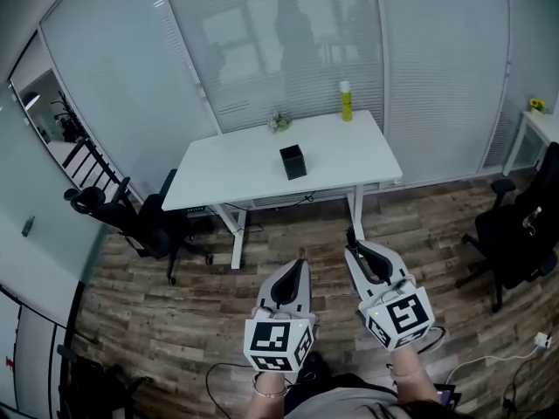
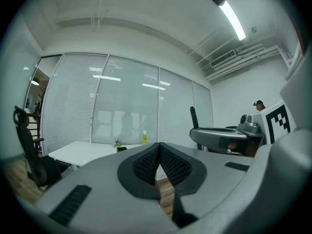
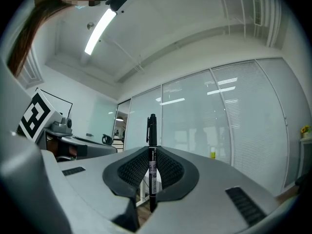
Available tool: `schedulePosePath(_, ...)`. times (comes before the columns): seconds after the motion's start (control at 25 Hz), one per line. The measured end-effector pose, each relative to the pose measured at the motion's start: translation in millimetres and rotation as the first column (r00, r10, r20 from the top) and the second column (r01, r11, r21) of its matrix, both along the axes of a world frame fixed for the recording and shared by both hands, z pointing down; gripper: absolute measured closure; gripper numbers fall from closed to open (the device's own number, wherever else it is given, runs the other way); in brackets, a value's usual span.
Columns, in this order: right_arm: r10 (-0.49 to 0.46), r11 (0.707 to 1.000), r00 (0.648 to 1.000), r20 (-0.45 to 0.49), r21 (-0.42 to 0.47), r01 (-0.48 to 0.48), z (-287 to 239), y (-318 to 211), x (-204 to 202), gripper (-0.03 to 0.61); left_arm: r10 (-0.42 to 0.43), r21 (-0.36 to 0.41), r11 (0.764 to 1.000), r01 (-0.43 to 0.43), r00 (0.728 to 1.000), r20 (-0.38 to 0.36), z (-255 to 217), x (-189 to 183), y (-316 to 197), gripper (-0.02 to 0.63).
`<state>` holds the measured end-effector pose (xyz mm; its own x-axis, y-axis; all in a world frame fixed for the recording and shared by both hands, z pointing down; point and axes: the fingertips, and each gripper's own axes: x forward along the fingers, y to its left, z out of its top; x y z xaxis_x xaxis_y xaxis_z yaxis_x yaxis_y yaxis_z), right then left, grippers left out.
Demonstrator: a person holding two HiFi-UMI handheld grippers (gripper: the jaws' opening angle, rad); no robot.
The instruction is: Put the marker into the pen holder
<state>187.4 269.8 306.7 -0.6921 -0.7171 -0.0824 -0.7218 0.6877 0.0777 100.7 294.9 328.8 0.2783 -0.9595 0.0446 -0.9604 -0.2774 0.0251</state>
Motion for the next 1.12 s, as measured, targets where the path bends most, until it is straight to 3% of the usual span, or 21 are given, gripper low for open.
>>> schedulePosePath(0.48,0.004,1.000,1.000,-0.023,0.012,-0.004,10,-78,-29,0.511,0.051,-0.002,0.999,-0.051,0.999,-0.015,12,-17,-84,0.595)
schedulePosePath(1.12,0.041,0.999,0.999,-0.020,0.016,-0.040,7,-202,-109,0.511,0.114,-0.017,0.993,-0.115,0.993,-0.034,17,-90,-211,0.595)
